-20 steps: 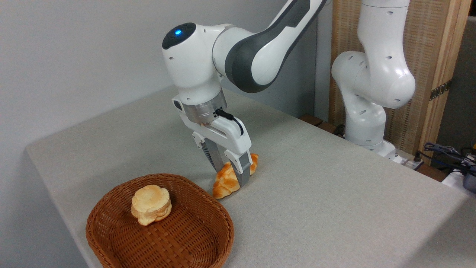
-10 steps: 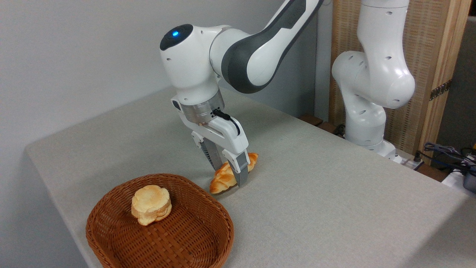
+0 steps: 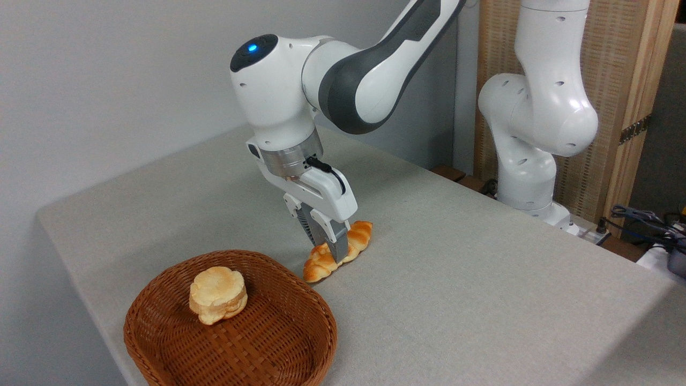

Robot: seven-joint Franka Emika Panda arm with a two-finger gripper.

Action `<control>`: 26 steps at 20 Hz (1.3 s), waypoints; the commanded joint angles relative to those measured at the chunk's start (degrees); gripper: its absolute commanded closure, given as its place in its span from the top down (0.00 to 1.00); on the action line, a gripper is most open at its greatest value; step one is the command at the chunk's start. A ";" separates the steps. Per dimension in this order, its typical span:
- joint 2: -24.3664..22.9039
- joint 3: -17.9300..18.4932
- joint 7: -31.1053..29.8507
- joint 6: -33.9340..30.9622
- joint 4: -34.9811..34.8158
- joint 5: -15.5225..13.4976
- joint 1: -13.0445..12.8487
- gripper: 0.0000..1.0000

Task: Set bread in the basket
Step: 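Lift the braided roll and carry it over the wicker basket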

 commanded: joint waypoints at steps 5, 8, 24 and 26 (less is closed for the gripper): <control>-3.41 -0.52 -0.15 -1.28 4.71 -1.55 -0.22 0.41; -3.41 -0.43 0.02 -1.47 8.76 -1.73 -0.22 0.41; 2.29 3.96 1.43 24.01 13.17 -1.56 0.66 1.00; 2.83 4.84 1.52 24.64 13.17 -1.47 0.66 1.00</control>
